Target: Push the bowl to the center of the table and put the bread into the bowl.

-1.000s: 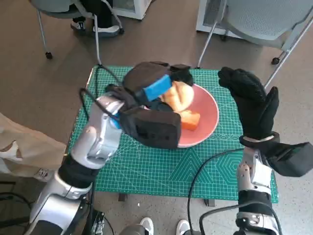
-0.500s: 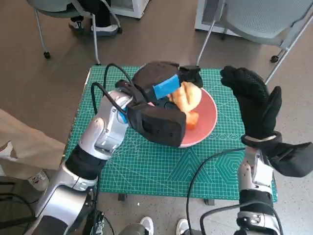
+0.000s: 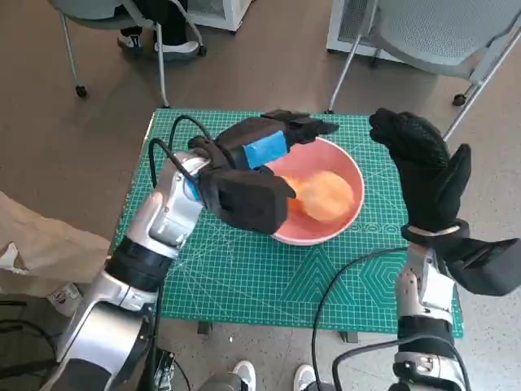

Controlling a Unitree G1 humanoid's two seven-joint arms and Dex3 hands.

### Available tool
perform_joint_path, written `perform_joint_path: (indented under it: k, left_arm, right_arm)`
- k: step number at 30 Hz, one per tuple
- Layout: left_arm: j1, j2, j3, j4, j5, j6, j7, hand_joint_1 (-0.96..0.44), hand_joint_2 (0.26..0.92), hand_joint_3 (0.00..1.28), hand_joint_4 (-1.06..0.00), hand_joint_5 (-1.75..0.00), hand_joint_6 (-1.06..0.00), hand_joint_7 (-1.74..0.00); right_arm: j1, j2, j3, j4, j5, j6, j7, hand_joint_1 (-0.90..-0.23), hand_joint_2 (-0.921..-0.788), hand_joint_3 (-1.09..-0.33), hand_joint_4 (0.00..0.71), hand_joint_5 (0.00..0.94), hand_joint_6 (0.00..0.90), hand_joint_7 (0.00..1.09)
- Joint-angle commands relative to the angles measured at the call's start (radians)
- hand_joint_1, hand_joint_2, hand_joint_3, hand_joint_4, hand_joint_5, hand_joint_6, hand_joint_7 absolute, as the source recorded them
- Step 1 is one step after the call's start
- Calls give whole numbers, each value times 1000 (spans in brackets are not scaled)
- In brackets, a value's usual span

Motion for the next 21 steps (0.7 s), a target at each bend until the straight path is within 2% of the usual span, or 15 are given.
perform_joint_path:
  k: [1, 5, 7, 11, 13, 16, 21]
  left_arm:
    - [-10, 8, 51, 81, -57, -107, 41, -683, 905, 48, 1, 1, -113, -1]
    - [-9, 3, 98, 171, -115, -205, 61, -723, 918, 130, 1, 1, -109, 0]
    - [-6, -8, 144, 218, -188, -246, 36, -749, 919, 183, 1, 1, -109, 0]
    - [-2, -38, 242, 289, -359, -315, -51, -794, 921, 270, 1, 1, -110, -1]
    - [10, -67, 310, 298, -482, -323, -124, -807, 921, 309, 1, 1, -114, -3]
    - [30, -107, 394, 279, -639, -301, -218, -797, 921, 341, 1, 1, -117, -4]
    - [64, -149, 486, 249, -800, -280, -306, -770, 921, 358, 1, 1, -128, -10]
  right_arm:
    - [2, 2, -1, 2, 4, 4, -7, -617, -921, -716, 241, 0, 138, 393]
    - [0, 3, 2, -11, 4, 8, -9, -607, -921, -719, 234, 0, 137, 392]
    - [-1, 1, 4, -23, 4, 12, -10, -606, -921, -721, 232, 0, 137, 391]
    - [-1, 0, 10, -51, 0, 24, -19, -604, -921, -726, 229, 0, 134, 391]
    - [-5, -1, 13, -69, -1, 35, -25, -604, -921, -728, 228, 0, 133, 392]
    - [-11, -3, 18, -97, -2, 53, -35, -605, -921, -728, 227, 0, 131, 394]
    - [-27, -2, 27, -137, -10, 75, -54, -610, -921, -716, 237, 5, 140, 403]
